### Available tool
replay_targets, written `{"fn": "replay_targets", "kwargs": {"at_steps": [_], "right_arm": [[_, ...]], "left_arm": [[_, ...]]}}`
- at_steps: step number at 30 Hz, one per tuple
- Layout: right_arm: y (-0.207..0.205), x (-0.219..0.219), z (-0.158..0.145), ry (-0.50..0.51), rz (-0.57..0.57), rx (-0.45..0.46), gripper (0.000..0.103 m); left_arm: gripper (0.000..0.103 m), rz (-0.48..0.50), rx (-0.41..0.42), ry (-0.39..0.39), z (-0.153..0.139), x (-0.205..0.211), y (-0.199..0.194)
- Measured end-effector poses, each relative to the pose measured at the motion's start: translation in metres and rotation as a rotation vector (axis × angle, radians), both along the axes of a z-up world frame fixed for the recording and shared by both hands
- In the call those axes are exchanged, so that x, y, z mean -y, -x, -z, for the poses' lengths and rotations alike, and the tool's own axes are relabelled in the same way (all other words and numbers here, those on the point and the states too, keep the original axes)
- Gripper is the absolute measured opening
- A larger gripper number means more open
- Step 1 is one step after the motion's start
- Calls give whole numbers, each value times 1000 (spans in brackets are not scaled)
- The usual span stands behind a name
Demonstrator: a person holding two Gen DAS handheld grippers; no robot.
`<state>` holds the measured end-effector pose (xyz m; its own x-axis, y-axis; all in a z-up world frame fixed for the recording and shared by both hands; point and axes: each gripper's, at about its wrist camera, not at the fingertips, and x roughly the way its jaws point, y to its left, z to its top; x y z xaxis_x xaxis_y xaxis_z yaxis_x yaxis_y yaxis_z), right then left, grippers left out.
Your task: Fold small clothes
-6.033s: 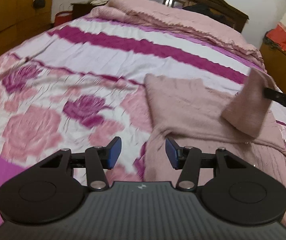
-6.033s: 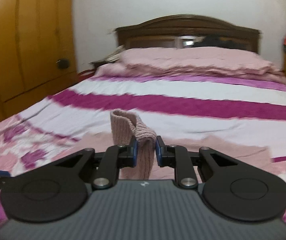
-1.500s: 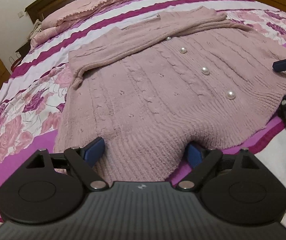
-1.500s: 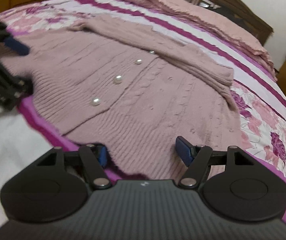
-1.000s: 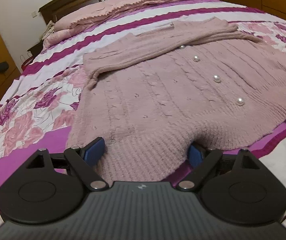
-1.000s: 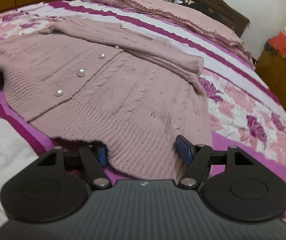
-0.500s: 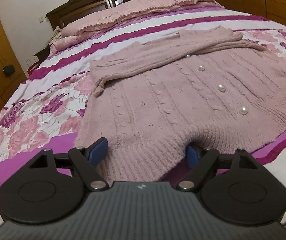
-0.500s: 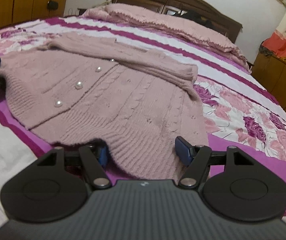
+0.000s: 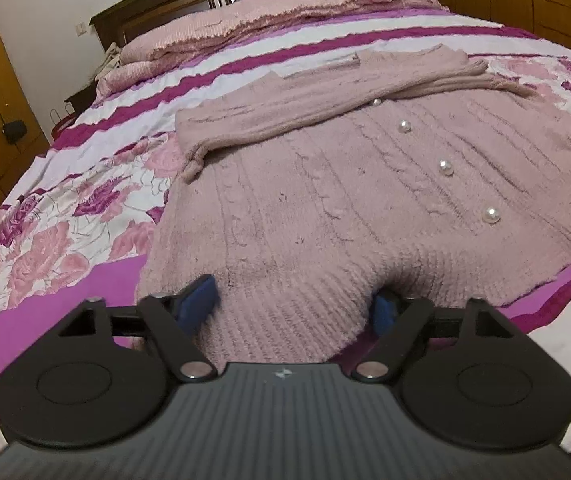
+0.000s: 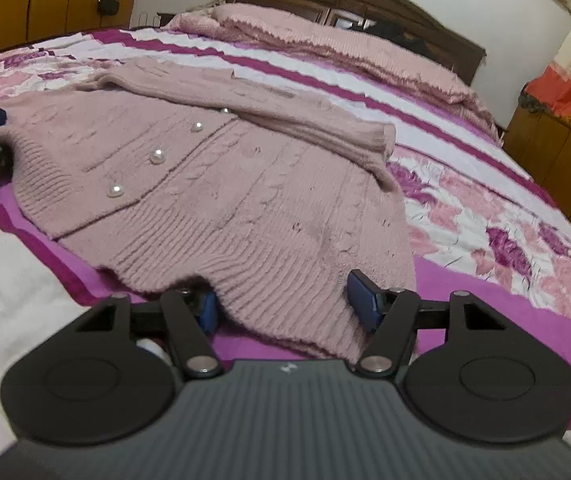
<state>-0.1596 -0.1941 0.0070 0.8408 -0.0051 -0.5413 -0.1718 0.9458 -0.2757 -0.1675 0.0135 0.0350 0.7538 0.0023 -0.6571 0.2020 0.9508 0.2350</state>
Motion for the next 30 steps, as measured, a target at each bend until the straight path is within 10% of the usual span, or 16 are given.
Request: {"fn": "replay_targets", "kwargs": {"at_steps": [3, 8, 30], "right_arm": [[2, 3, -6, -10, 9, 31, 21], [-1, 13, -23, -83, 25, 72, 11], [-74, 13, -96, -139, 56, 281, 8]], "left_arm": [[41, 11, 21, 10, -6, 1, 5], [17, 3, 40, 70, -18, -3, 1], [11, -1, 304, 101, -106, 7, -60]]}}
